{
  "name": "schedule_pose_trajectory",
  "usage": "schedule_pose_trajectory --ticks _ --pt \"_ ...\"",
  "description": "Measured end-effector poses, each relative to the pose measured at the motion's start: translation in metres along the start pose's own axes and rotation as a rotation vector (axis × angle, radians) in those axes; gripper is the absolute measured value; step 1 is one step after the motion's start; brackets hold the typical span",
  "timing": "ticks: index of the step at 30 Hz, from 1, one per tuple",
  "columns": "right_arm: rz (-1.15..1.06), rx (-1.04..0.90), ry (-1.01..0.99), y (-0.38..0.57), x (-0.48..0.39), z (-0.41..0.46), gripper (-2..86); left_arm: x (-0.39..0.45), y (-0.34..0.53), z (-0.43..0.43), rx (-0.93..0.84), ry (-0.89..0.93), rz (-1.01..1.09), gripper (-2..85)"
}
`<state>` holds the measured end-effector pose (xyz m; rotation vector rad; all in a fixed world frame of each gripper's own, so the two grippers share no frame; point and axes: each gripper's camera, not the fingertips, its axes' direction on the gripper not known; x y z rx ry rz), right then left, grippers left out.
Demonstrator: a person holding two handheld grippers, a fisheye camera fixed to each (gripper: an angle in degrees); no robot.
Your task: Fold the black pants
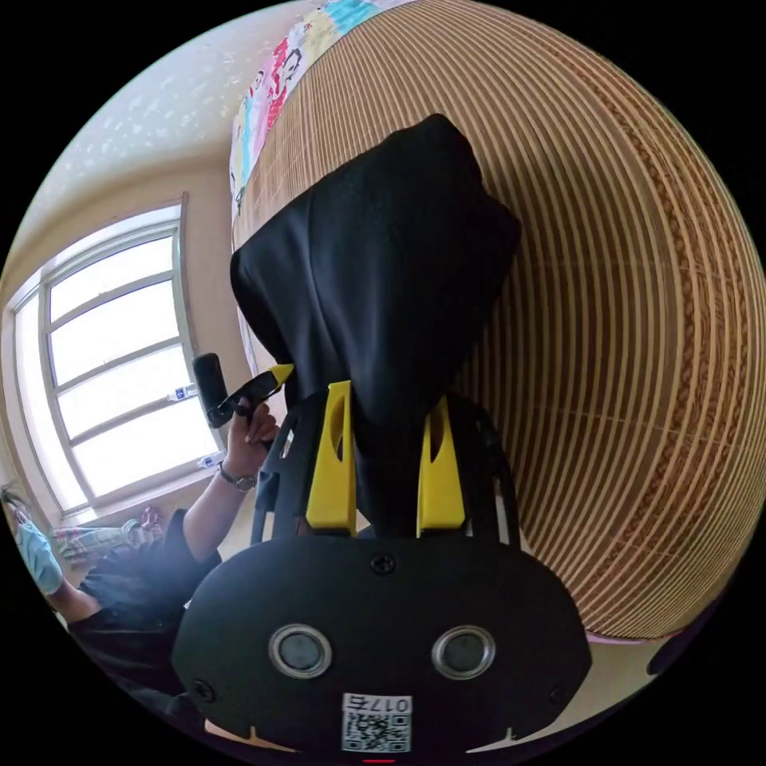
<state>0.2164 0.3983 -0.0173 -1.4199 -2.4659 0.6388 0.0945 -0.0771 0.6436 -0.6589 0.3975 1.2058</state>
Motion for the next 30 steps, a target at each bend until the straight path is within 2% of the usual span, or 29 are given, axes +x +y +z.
schedule_pose_trajectory --ticks 5,8,13,15,18,22,24,28,30 --pt "-0.029 -0.117 -0.061 -0.005 -0.058 0.074 10.5 -0.052 0.049 -0.061 0.067 -0.073 -0.12 8.7" --pt "-0.055 -0.224 -0.069 -0.012 -0.127 0.161 10.1 -0.104 0.09 -0.122 0.14 -0.146 -0.268 8.2" --pt "-0.086 -0.349 -0.111 -0.062 -0.268 0.323 9.7 -0.166 0.133 -0.247 0.354 -0.323 -0.492 9.3" --pt "-0.128 -0.376 -0.151 -0.08 -0.313 0.355 9.0 -0.17 0.154 -0.309 0.506 -0.391 -0.542 10.0" --pt "-0.18 -0.428 -0.157 -0.1 -0.363 0.37 6.0 -0.167 0.178 -0.342 0.602 -0.444 -0.565 10.0" --pt "-0.321 -0.467 -0.105 -0.099 -0.363 0.326 2.0 -0.167 0.195 -0.3 0.499 -0.444 -0.557 10.0" --pt "-0.368 -0.507 -0.079 -0.087 -0.338 0.295 1.3 -0.161 0.211 -0.238 0.419 -0.355 -0.547 9.9" --pt "-0.261 -0.562 0.148 -0.033 -0.245 0.199 0.7 -0.131 0.234 -0.136 0.294 -0.178 -0.522 8.0" --pt "-0.163 -0.552 0.229 -0.002 -0.204 0.148 0.5 -0.113 0.243 -0.081 0.162 -0.128 -0.544 5.4"
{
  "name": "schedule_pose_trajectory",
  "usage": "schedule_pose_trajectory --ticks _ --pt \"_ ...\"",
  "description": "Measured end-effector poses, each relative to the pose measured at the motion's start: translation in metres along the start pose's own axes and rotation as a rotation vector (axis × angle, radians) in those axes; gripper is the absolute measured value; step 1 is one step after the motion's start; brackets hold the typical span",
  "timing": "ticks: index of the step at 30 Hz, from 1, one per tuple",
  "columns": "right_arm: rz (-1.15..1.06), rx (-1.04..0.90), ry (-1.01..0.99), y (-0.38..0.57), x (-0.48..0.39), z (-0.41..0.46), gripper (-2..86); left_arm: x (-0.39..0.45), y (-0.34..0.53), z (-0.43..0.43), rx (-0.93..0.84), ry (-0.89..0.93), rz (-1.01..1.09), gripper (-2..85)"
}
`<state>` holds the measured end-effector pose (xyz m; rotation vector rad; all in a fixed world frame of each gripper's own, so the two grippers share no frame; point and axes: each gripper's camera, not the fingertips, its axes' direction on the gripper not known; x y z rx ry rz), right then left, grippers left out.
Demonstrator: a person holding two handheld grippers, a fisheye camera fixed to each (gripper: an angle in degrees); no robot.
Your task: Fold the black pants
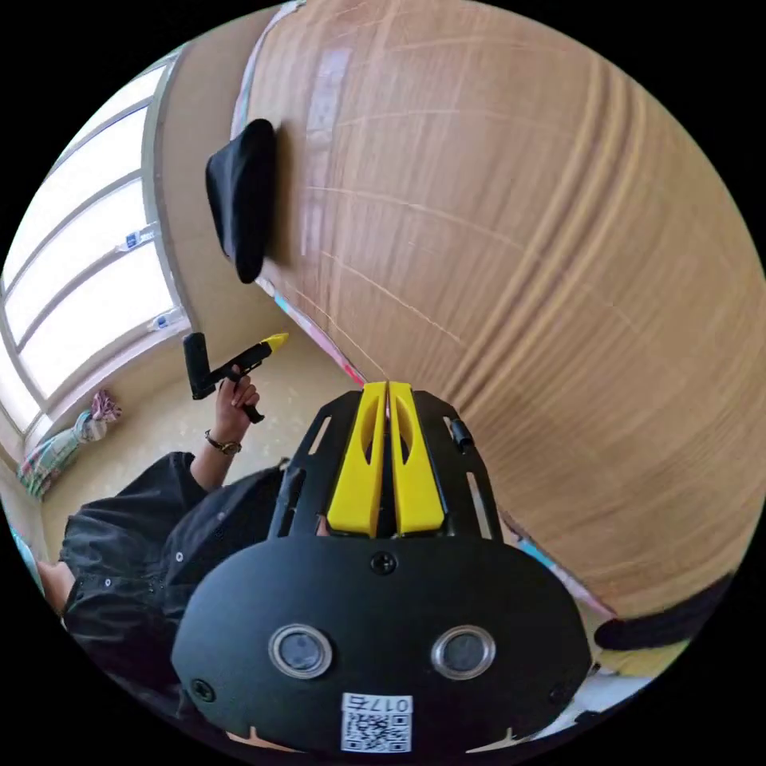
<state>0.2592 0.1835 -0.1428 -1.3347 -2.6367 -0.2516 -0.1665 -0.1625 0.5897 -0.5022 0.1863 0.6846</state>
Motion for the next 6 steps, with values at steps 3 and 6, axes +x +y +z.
schedule_pose_trajectory --ticks 3,6 --pt "0.184 0.075 -0.011 0.098 0.049 -0.031 0.4 0.019 0.01 0.041 -0.125 0.07 0.023 0.3" --pt "0.303 0.263 -0.077 0.189 0.063 -0.063 0.5 0.069 -0.003 0.059 -0.33 0.081 0.27 -0.7"
